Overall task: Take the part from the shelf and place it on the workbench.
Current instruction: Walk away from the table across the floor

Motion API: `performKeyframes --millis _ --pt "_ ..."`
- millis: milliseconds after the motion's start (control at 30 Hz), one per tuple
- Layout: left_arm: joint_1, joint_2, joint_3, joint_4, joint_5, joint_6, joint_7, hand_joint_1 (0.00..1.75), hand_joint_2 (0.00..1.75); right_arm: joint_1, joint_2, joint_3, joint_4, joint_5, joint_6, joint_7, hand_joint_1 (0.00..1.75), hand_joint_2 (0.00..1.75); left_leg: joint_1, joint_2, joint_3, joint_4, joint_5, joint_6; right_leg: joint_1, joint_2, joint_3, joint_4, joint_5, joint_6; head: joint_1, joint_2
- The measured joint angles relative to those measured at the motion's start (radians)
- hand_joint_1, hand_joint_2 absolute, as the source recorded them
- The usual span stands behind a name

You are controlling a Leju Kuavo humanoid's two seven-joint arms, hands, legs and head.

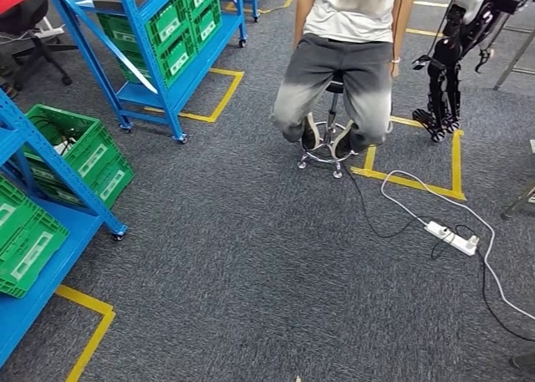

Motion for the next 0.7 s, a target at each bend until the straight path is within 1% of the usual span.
performKeyframes --millis 33,67,100,133,167,200,233,267,300,333,367,400,433,467,500,533,567,600,633,667,700 --pt "-0.001 0.005 0.000 0.000 0.000 -0.001 0.000 0.00 0.00 0.000 0.000 -0.002 0.000 0.000 0.000 0.001 0.00 0.00 -0.004 0.023 0.034 -0.067 0.025 0.003 0.002 -0.010 0.002 0.001 -0.005 0.004 0.000 0.000" --pt "-0.003 0.008 0.000 0.000 -0.001 -0.001 0.000 0.00 0.00 0.000 0.000 -0.004 0.000 0.001 -0.001 0.003 0.00 0.00 -0.008 0.042 0.058 -0.116 0.039 0.009 0.005 -0.020 0.003 0.001 -0.010 0.010 0.000 0.000" --pt "-0.006 0.011 -0.001 0.000 -0.002 -0.002 0.000 0.00 0.00 -0.001 0.000 -0.006 0.000 0.002 -0.001 0.005 0.00 0.00 -0.012 0.055 0.069 -0.142 0.041 0.015 0.008 -0.030 0.004 0.002 -0.015 0.015 0.000 0.000" --pt "-0.007 0.013 -0.001 0.000 -0.004 -0.002 0.000 0.00 0.00 -0.002 0.000 -0.007 0.000 0.003 -0.002 0.008 0.00 0.00 -0.015 0.055 0.070 -0.147 0.036 0.022 0.010 -0.040 0.007 0.002 -0.019 0.020 0.001 0.000" --pt "-0.006 0.014 -0.002 0.000 -0.007 -0.002 0.000 0.00 0.00 -0.003 0.000 -0.008 0.000 0.004 -0.002 0.011 0.00 0.00 -0.015 0.044 0.069 -0.149 0.036 0.029 0.010 -0.049 0.014 0.002 -0.022 0.025 0.002 0.000" --pt "-0.005 0.015 -0.003 0.000 -0.011 -0.002 0.000 0.00 0.00 -0.005 0.000 -0.008 0.000 0.004 -0.002 0.013 0.00 0.00 -0.013 0.034 0.070 -0.151 0.037 0.034 0.009 -0.044 0.018 0.004 -0.027 0.030 0.003 0.000" --pt "-0.004 0.016 -0.005 0.000 -0.014 -0.003 0.000 0.00 0.00 -0.006 0.000 -0.009 0.000 0.002 -0.002 0.012 0.00 0.00 -0.011 0.024 0.070 -0.153 0.038 0.040 0.007 -0.024 0.015 0.018 -0.040 0.035 0.004 0.000" --pt "-0.006 0.018 -0.006 0.000 -0.017 -0.004 -0.001 0.00 0.00 -0.006 0.000 -0.009 -0.001 0.000 -0.002 0.010 0.00 0.00 -0.009 0.013 0.072 -0.155 0.040 0.046 0.004 0.004 -0.001 0.053 -0.063 0.039 0.006 0.000" --pt "-0.008 0.019 -0.008 0.000 -0.020 -0.006 -0.001 0.00 0.00 -0.005 0.000 -0.011 -0.001 -0.004 -0.003 0.007 0.00 0.00 -0.007 0.002 0.072 -0.156 0.041 0.050 0.002 0.036 -0.030 0.111 -0.093 0.042 0.008 0.000" --pt "-0.011 0.020 -0.010 0.000 -0.023 -0.009 -0.001 0.00 0.00 -0.004 0.000 -0.013 0.000 -0.007 -0.004 0.004 0.00 0.00 -0.007 -0.010 0.071 -0.156 0.041 0.053 0.001 0.055 -0.068 0.184 -0.125 0.044 0.010 0.000" --pt "-0.013 0.020 -0.012 0.000 -0.026 -0.012 -0.002 0.00 0.00 -0.002 0.000 -0.015 0.000 -0.010 -0.004 0.003 0.00 0.00 -0.007 -0.023 0.071 -0.155 0.041 0.055 0.000 0.062 -0.106 0.252 -0.148 0.045 0.011 0.000" --pt "-0.013 0.020 -0.014 0.000 -0.028 -0.015 -0.001 0.00 0.00 -0.001 0.000 -0.017 0.000 -0.013 -0.004 0.002 0.00 0.00 -0.008 -0.036 0.072 -0.155 0.040 0.056 0.000 0.065 -0.134 0.296 -0.153 0.044 0.011 0.000" --pt "-0.013 0.021 -0.016 0.000 -0.032 -0.018 0.001 0.00 0.00 -0.001 0.000 -0.018 0.000 -0.015 -0.005 0.002 0.00 0.00 -0.008 -0.049 0.073 -0.155 0.040 0.056 0.001 0.067 -0.146 0.301 -0.137 0.042 0.011 0.000" --pt "-0.013 0.022 -0.018 0.000 -0.036 -0.021 0.003 0.00 0.00 -0.001 0.000 -0.019 0.000 -0.017 -0.005 0.002 0.00 0.00 -0.009 -0.063 0.075 -0.155 0.040 0.056 0.001 0.071 -0.138 0.264 -0.101 0.039 0.011 0.000" --pt "-0.013 0.023 -0.020 0.000 -0.040 -0.023 0.006 0.00 0.00 -0.001 0.000 -0.021 0.000 -0.018 -0.005 0.002 0.00 0.00 -0.008 -0.078 0.076 -0.154 0.039 0.055 0.000 0.083 -0.116 0.197 -0.054 0.035 0.011 0.000" --pt "-0.013 0.023 -0.023 0.000 -0.044 -0.025 0.009 0.00 0.00 -0.001 0.000 -0.023 0.000 -0.018 -0.004 0.003 0.00 0.00 -0.008 -0.091 0.077 -0.154 0.038 0.053 -0.001 0.110 -0.089 0.128 -0.017 0.030 0.011 0.000" --pt "-0.014 0.023 -0.026 0.000 -0.047 -0.026 0.012 0.00 0.00 -0.001 0.000 -0.025 0.000 -0.018 -0.004 0.004 0.00 0.00 -0.008 -0.104 0.075 -0.152 0.038 0.050 -0.003 0.135 -0.065 0.070 0.007 0.027 0.011 0.000" --pt "-0.015 0.023 -0.028 0.000 -0.049 -0.027 0.015 0.00 0.00 -0.001 0.000 -0.028 0.000 -0.018 -0.004 0.004 0.00 0.00 -0.006 -0.115 0.072 -0.151 0.038 0.045 -0.003 0.156 -0.050 0.035 0.017 0.024 0.011 0.000" --pt "-0.015 0.023 -0.030 0.000 -0.050 -0.027 0.017 0.00 0.00 -0.001 0.000 -0.029 0.000 -0.018 -0.003 0.006 0.00 0.00 -0.004 -0.126 0.068 -0.150 0.040 0.039 -0.003 0.165 -0.043 0.024 0.015 0.022 0.011 0.000" --pt "-0.014 0.023 -0.031 0.000 -0.051 -0.028 0.018 0.00 0.00 -0.001 0.000 -0.031 0.000 -0.018 -0.003 0.006 0.00 0.00 -0.001 -0.139 0.064 -0.152 0.042 0.032 -0.002 0.157 -0.039 0.019 0.016 0.020 0.012 0.000" --pt "-0.012 0.025 -0.032 0.000 -0.051 -0.028 0.019 0.00 0.00 -0.001 0.001 -0.032 0.000 -0.018 -0.003 0.007 0.00 0.00 0.000 -0.143 0.062 -0.152 0.043 0.025 -0.003 0.145 -0.036 0.016 0.018 0.016 0.012 0.000"
